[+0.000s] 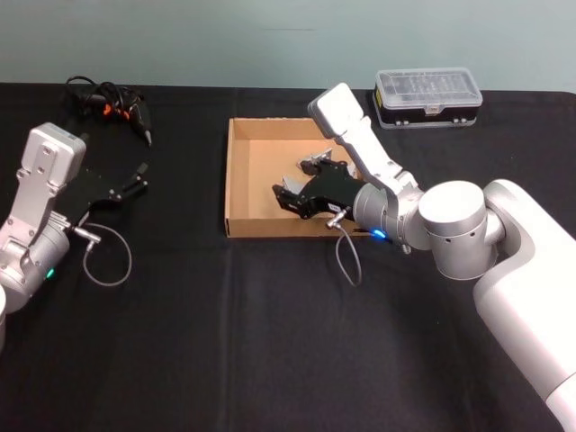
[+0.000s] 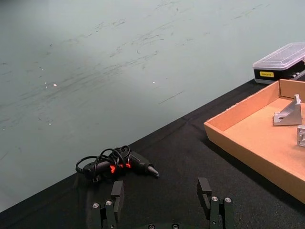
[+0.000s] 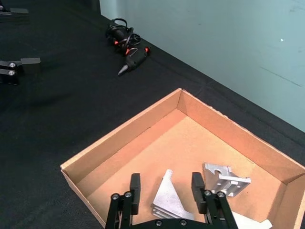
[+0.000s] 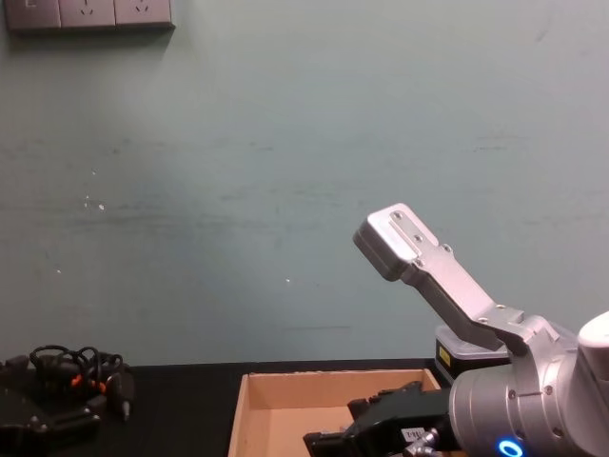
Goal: Use one hand to pick up the angle iron from the table and place it into the box.
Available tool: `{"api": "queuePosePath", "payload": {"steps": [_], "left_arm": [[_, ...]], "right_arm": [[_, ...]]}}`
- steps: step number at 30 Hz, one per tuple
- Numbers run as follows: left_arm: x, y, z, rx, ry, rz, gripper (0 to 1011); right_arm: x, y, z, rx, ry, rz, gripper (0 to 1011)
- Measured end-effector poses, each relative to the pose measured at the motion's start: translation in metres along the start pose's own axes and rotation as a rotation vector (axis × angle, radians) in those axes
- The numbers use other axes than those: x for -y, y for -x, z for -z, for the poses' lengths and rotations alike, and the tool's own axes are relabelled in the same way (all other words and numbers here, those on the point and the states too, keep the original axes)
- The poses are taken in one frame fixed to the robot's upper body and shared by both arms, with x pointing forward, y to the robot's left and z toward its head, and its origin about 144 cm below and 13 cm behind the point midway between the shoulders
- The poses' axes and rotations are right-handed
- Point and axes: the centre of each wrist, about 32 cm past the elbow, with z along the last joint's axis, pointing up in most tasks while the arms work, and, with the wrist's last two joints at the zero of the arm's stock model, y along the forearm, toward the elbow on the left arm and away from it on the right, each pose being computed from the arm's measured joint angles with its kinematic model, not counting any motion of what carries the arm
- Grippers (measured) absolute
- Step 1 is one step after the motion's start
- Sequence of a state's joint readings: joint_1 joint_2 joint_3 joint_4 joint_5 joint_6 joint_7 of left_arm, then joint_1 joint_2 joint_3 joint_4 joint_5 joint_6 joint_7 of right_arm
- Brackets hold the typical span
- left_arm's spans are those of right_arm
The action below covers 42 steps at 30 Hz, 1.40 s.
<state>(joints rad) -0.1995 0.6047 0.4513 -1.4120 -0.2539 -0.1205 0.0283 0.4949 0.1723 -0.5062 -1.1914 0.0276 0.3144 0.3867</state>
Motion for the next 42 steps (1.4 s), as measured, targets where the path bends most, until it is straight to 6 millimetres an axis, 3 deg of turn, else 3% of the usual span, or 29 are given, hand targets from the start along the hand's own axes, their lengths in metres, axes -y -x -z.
{"api": "queuePosePath", "payload": {"steps": [7,13,20,26,32,42], "left_arm": [[0.0,0.0,0.0,0.0,0.0,0.0,1011],[0.0,0.0,0.0,0.0,0.0,0.0,1011],[0.0,0.0,0.0,0.0,0.0,0.0,1011],[0.0,0.0,0.0,0.0,0.0,0.0,1011],[0.0,0.0,0.0,0.0,0.0,0.0,1011],[0.0,0.0,0.0,0.0,0.0,0.0,1011]], "right_arm": [[0.003,0.0,0.0,-0.002,-0.024,0.005,872],[0.016,0.005,0.0,0.013,-0.094,0.014,1003],[0.037,0.007,0.004,0.011,-0.198,0.042,1003],[0.07,0.003,0.009,0.0,-0.316,0.126,1003],[0.089,-0.005,0.021,-0.01,-0.324,0.199,1003],[0.102,-0.019,0.05,-0.038,-0.262,0.299,1003]]}}
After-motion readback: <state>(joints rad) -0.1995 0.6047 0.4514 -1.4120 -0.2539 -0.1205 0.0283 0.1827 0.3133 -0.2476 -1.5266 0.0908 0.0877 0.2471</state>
